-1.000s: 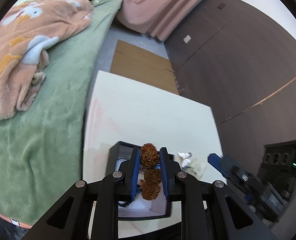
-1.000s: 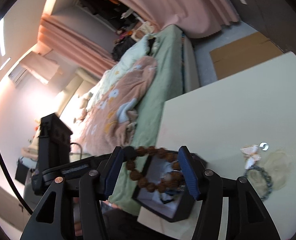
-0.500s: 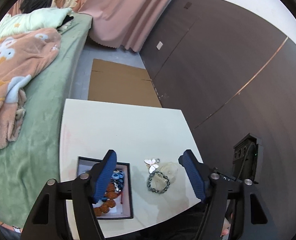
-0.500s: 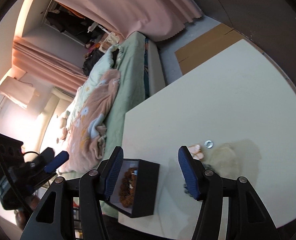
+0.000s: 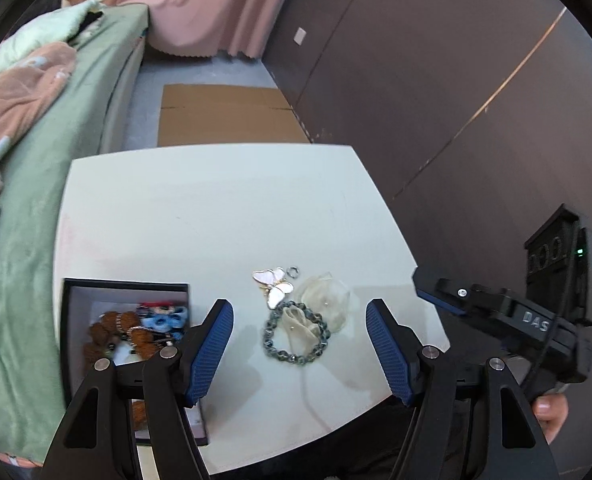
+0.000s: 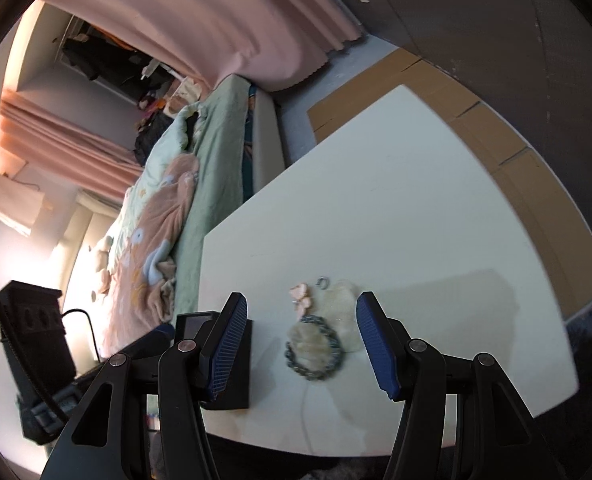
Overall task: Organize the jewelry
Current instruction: 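Grasp the pink butterfly pendant with the left gripper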
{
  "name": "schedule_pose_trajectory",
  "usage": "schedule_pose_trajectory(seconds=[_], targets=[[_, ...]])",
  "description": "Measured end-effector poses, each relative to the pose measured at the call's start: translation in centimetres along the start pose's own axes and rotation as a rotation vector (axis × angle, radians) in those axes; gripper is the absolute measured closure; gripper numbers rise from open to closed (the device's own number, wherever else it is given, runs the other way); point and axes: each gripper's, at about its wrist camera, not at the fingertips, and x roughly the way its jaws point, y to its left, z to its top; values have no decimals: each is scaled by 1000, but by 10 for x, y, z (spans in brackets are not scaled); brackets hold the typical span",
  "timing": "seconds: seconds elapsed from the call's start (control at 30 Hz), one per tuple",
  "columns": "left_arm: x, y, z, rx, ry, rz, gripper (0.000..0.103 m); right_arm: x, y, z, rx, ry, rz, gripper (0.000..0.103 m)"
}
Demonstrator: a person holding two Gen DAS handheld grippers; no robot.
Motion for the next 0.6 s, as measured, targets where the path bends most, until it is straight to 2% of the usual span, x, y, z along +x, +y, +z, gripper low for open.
schedule_pose_trajectory(seconds=[0.37, 0.43, 0.6], targets=[[54, -15, 2, 11, 66, 49, 33, -21, -22, -1, -1, 6, -51, 45], [66, -18, 2, 17, 83, 86, 33, -22, -25, 0, 6, 5, -52, 45], [92, -17, 3, 2, 114, 148, 42, -18, -30, 3, 28, 13, -62, 45]])
